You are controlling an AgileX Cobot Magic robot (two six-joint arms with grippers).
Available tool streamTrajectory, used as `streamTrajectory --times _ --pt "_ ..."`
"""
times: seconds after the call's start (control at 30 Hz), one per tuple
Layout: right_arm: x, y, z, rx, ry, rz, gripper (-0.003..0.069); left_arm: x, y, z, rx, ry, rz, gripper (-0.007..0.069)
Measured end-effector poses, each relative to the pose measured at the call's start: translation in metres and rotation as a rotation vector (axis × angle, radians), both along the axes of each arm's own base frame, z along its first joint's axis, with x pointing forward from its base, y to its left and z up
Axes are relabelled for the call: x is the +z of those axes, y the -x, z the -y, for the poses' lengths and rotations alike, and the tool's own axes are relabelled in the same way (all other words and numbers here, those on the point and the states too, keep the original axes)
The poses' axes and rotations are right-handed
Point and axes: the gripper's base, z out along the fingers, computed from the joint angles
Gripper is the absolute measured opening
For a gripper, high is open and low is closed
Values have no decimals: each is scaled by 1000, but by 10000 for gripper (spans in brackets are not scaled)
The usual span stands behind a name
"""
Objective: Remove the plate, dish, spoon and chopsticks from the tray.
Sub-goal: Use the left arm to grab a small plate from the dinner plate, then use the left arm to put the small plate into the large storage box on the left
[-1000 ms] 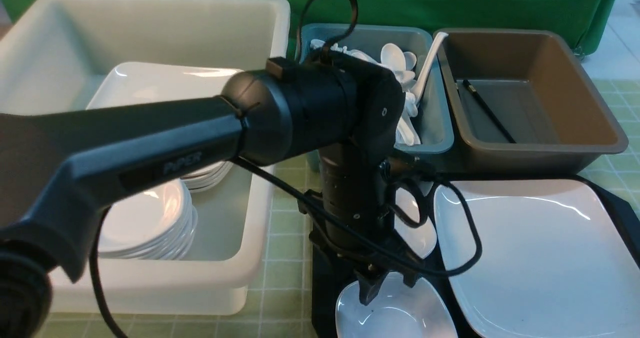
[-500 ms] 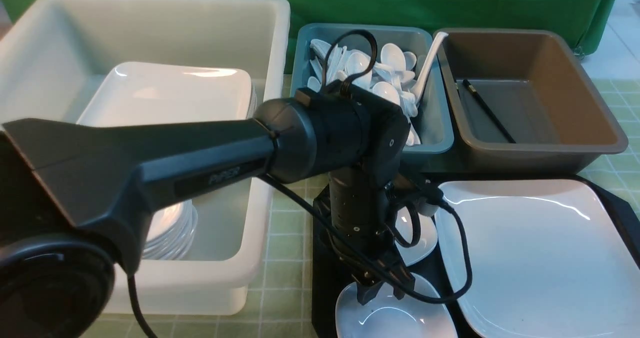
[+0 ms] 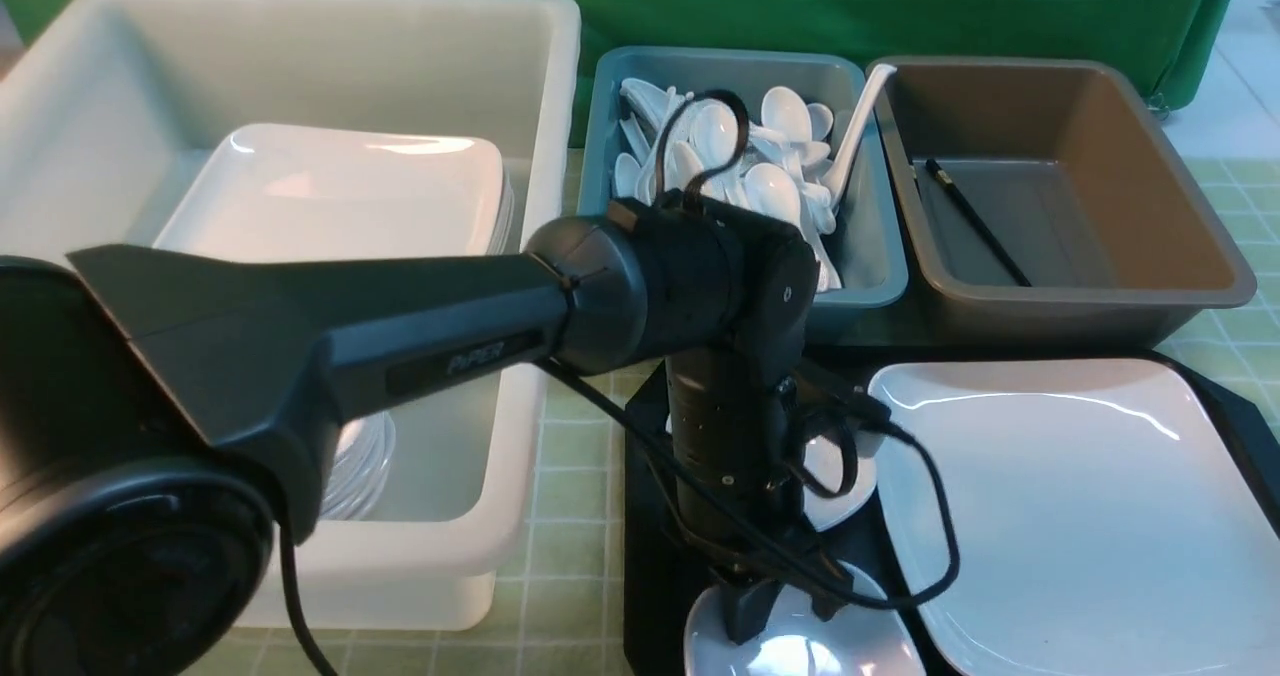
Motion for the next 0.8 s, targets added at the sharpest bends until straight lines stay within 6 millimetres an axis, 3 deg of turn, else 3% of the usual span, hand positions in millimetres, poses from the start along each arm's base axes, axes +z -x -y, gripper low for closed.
streamTrajectory --times 0.17,0.27,0.33,0.37,0.4,0.47,0.53,0.63,0.67,0.77,0.8 --pt "0 0 0 0 0 1 109 18 3 -2 57 27 10 35" --pt "0 0 0 0 0 1 114 51 5 -10 90 62 65 11" --pt "0 0 0 0 0 1 117 84 0 -25 144 110 124 8" --pt "0 0 0 0 0 1 118 88 1 -25 146 116 130 7" --pt "0 0 0 0 0 1 120 113 -6 -42 200 160 179 7" --pt "0 0 0 0 0 1 122 145 -15 -68 275 215 245 7" --pt "0 0 0 0 0 1 124 179 -23 -112 392 256 313 7" --pt "0 0 0 0 -1 3 124 205 -34 -178 593 275 380 7" --pt "0 0 0 0 -1 3 124 204 -35 -182 606 273 379 7" --pt "0 0 0 0 -1 3 125 209 -33 -260 860 259 397 7" --pt "0 0 0 0 -1 3 125 205 -30 -277 916 249 385 7"
